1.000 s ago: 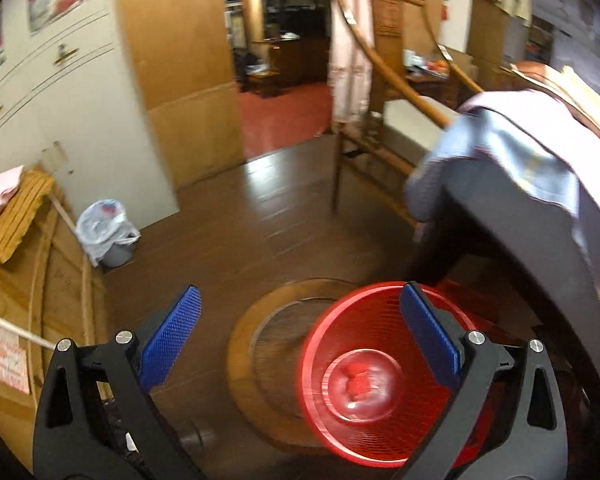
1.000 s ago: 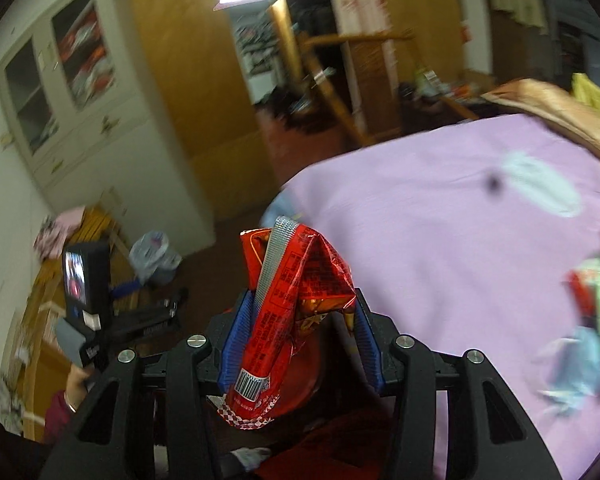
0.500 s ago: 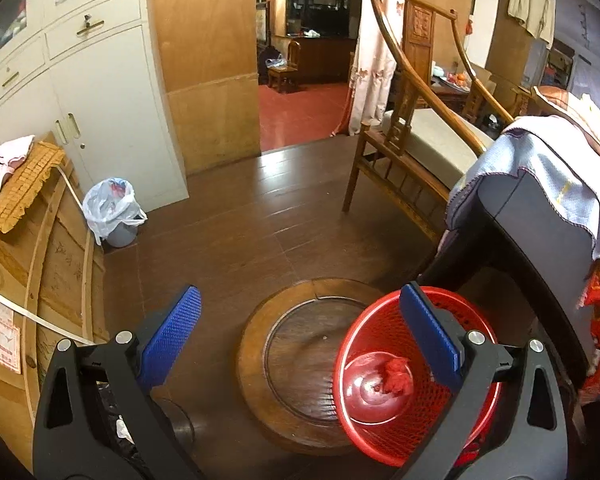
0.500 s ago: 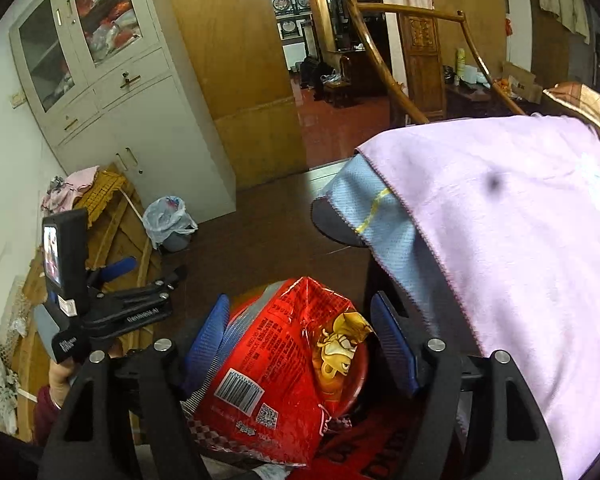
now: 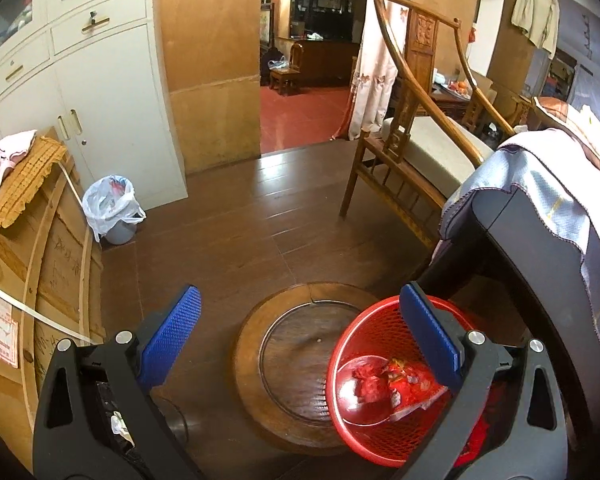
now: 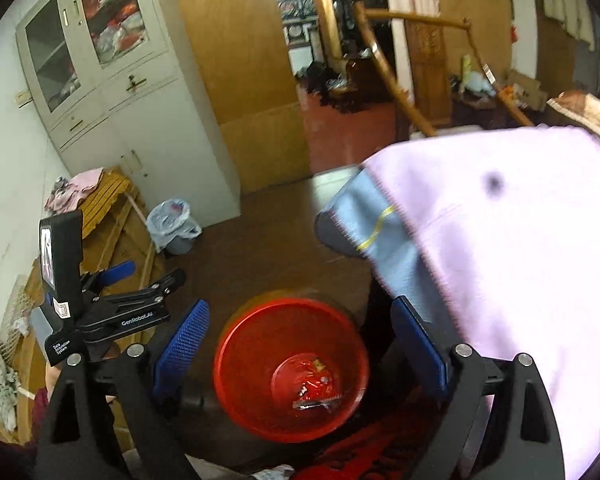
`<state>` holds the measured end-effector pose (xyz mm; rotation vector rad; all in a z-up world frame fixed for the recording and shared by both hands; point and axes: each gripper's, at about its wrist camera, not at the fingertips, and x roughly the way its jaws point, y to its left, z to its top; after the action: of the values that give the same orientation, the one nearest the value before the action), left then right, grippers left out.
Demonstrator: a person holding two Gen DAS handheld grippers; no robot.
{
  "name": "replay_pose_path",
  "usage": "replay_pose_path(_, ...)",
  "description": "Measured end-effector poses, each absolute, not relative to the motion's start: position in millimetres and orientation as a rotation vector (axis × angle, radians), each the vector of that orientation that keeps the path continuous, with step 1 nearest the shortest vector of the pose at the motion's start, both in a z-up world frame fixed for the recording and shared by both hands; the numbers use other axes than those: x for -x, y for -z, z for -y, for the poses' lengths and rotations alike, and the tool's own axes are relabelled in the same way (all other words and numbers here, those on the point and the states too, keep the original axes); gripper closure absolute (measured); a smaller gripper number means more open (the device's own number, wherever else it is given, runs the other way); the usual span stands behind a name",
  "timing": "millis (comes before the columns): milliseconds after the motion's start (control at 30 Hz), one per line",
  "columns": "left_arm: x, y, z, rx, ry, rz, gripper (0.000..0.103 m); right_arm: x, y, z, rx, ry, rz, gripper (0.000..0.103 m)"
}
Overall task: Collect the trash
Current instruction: 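Grasp the blue face mask with the left tool while the right tool grasps the plastic cup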
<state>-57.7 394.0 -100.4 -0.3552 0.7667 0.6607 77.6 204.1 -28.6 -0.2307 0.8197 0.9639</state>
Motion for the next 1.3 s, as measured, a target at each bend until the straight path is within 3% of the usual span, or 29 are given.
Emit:
replay_pose_path(300, 42.2, 65.4, -340.2, 0.294, -0.556, -0.731, 0.007, -77.1, -18.1, -108.3, 0.181, -0.799, -0.642, 0.007)
replay_pose_path(600, 2.4, 23.8, -222.9, 0.159, -0.334, -0.718, 0.007, -77.2, -54.1, 49.7, 0.055, -0.548, -0.489, 0.006)
replay_pose_path(900, -67.2, 12.9, -93.8, 0.051, -0.056, -0.76, 0.007, -105.6, -35.8, 216.7, -0.156, -0.247, -0.492, 0.006)
replay_pose_path(1300, -143.4, 31.9, 13.7, -0.082, 0.115, -0.83, 0.007, -123.2, 3.0, 257.8, -0.252, -0.211, -0.538, 0.006)
